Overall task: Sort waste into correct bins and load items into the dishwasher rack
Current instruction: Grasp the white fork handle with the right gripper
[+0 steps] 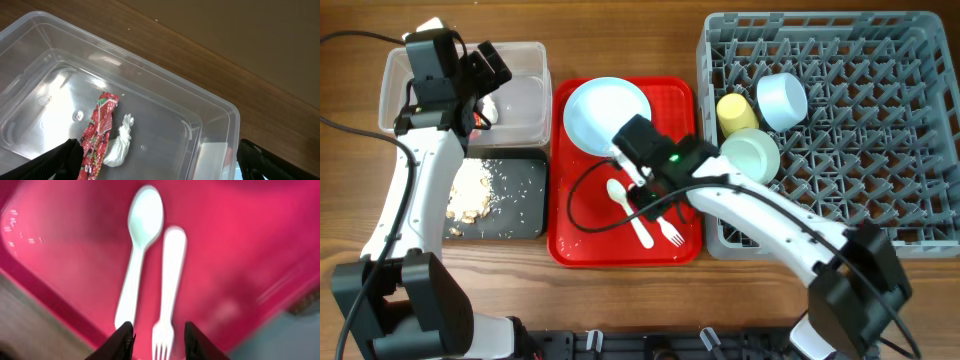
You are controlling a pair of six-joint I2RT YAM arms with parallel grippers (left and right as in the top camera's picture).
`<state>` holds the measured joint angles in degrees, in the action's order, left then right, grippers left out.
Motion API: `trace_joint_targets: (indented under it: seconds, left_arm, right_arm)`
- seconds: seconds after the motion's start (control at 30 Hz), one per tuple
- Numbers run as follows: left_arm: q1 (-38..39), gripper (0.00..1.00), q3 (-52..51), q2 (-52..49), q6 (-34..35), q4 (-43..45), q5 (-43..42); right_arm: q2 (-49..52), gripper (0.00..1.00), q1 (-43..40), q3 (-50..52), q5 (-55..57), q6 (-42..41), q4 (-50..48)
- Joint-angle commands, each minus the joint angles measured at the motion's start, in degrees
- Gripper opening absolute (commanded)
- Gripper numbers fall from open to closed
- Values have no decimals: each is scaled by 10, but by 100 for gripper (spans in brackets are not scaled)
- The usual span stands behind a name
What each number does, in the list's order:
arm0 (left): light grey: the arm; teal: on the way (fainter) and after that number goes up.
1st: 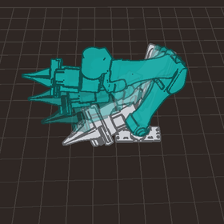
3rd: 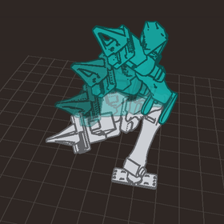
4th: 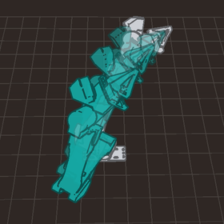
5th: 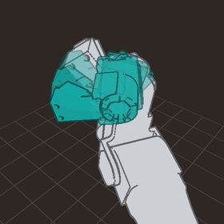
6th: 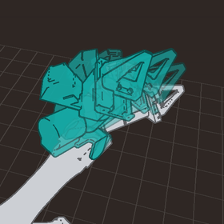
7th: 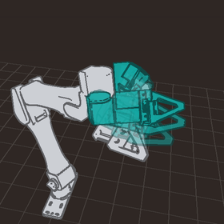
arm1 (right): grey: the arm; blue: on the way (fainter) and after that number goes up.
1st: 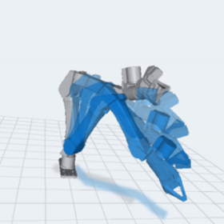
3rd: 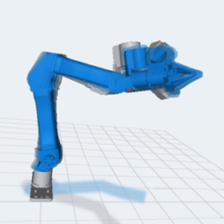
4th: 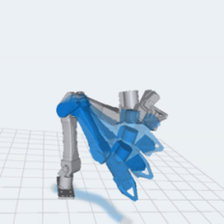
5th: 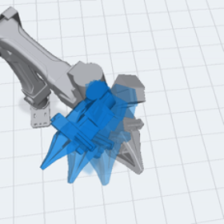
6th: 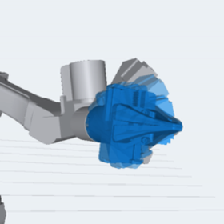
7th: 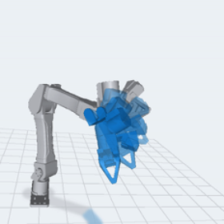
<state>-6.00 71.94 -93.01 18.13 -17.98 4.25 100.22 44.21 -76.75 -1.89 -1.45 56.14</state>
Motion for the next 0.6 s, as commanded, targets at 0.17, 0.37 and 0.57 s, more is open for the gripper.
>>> trace_joint_targets:
  seconds: [0.17, 0.37, 0.57]
  left_arm:
    - [-2, 100, 2, 3, 3, 1, 2]
    - [-2, 100, 2, 3, 3, 1, 2]
    - [-2, 100, 2, 3, 3, 1, 1]
  right_arm:
    - [2, 34, -7, 118, 2, -108, -15]
    - [7, 30, -7, 198, -3, -122, -119]
    - [7, 26, -7, 240, -3, -123, -162]
